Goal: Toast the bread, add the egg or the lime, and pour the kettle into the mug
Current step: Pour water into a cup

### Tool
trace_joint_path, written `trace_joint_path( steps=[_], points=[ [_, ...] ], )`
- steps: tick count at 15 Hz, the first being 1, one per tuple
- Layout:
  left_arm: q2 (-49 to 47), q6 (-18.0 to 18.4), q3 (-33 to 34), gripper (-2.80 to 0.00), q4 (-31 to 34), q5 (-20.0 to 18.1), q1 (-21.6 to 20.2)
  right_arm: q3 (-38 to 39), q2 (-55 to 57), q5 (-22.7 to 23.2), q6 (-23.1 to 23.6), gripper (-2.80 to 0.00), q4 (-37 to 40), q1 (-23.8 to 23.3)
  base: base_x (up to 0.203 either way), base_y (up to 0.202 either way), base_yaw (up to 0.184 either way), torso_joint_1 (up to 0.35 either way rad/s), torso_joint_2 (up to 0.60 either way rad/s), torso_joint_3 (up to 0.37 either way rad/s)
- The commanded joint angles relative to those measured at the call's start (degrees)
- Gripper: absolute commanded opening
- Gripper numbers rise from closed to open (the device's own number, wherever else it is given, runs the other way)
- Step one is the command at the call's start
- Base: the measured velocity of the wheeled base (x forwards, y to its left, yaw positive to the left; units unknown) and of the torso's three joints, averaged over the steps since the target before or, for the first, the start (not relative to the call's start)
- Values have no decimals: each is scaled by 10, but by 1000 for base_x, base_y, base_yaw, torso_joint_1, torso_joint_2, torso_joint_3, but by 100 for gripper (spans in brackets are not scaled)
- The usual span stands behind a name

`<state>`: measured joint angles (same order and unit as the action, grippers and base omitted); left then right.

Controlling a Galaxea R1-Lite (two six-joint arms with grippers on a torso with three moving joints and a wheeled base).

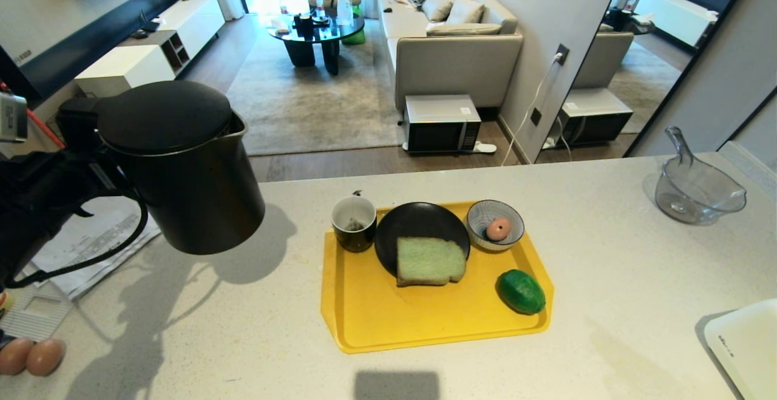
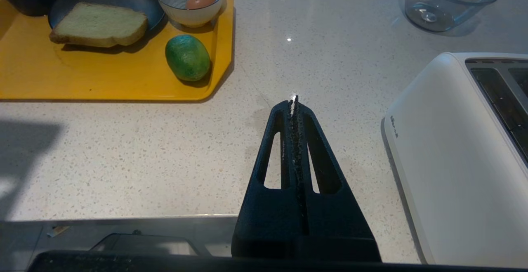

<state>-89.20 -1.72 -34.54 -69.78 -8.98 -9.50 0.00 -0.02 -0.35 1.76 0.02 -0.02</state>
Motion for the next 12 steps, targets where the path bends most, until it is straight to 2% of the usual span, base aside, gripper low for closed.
trace_joint_path(
  steps=[1,6,8,12],
  points=[
    [1,0,0,-280,-4,-1,0,0,0,0,0,-280,0,0,0,0,0,72,-137,-66],
    [4,1,1,-280,-4,-2,0,0,0,-1,-1,-280,0,0,0,0,0,63,-113,-51],
    [5,1,1,-280,-4,-2,0,0,0,-2,-22,-280,-1,0,0,0,0,77,-133,-68],
    [5,1,1,-280,-4,-3,-7,0,0,-7,-29,-280,-2,0,0,0,0,62,-109,-57]
  ],
)
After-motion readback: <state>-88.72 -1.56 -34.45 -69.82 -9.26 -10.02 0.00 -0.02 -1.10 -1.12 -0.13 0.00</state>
